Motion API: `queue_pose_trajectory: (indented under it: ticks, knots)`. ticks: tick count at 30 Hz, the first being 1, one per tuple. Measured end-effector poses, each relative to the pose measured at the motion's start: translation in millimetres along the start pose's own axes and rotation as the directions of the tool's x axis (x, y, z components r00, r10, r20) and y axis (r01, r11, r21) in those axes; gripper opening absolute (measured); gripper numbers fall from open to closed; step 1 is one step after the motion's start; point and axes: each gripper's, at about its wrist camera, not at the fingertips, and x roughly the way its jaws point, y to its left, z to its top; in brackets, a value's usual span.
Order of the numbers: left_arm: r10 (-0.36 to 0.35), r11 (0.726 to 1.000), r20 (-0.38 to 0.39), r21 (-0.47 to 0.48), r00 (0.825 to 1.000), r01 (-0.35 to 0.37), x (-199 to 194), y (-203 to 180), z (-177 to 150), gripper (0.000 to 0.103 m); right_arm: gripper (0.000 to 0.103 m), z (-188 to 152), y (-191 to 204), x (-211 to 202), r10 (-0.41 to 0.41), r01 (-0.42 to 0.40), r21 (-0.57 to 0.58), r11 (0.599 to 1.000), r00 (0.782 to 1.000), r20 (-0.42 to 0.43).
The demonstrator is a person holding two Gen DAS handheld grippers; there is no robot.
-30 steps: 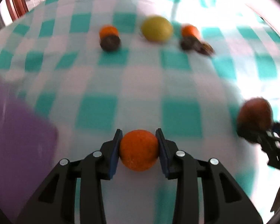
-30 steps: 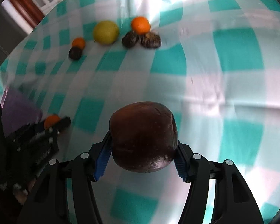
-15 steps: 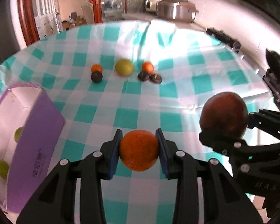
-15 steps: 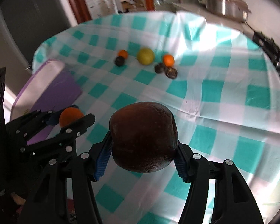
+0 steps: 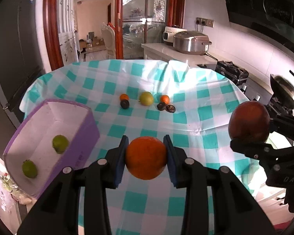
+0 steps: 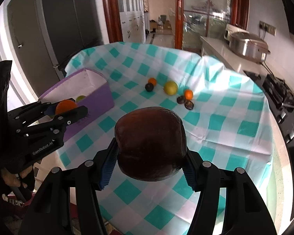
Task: Organize fruits
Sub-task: 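Carry the red apple and tangerine over the purple box and lower them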
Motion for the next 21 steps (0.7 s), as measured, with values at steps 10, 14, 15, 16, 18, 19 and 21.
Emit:
queue_pose_trajectory:
  ticks: [10,14,15,16,18,19,21]
  knots:
    - [0.007,0.999,0.032,-0.049,0.999,-0.005,-25.5,62.4,-4.5,0.037,0.060,8.8,34.3,-2.4,0.026,-0.027,-0.049,0.998,1.000,-0.016]
    - [0.032,0.993,0.036,-0.119,0.999,-0.028,-24.3,111.6,-7.0,0.037,0.060,28.8,63.1,36.4,0.079,-0.085,-0.074,0.994,0.994,-0.073]
    - [0.047,0.988,0.034,-0.149,0.998,-0.041,-24.0,129.5,-8.2,0.037,0.060,37.3,74.1,49.4,0.100,-0.108,-0.087,0.990,0.991,-0.091]
    - [0.058,0.984,0.031,-0.170,0.998,-0.052,-23.6,143.2,-9.4,0.037,0.060,41.5,80.9,56.7,0.113,-0.123,-0.099,0.988,0.989,-0.101]
    - [0.100,0.972,0.016,-0.215,0.995,-0.095,-23.6,176.7,-13.9,0.037,0.060,60.4,109.1,82.2,0.150,-0.172,-0.161,0.972,0.979,-0.138]
    - [0.117,0.965,0.003,-0.235,0.993,-0.113,-22.5,192.9,-16.6,0.037,0.060,68.1,121.3,92.7,0.168,-0.195,-0.183,0.964,0.974,-0.152]
    - [0.146,0.947,-0.039,-0.282,0.988,-0.151,-17.9,228.7,-24.9,0.037,0.060,87.5,151.1,117.8,0.205,-0.246,-0.235,0.940,0.961,-0.186]
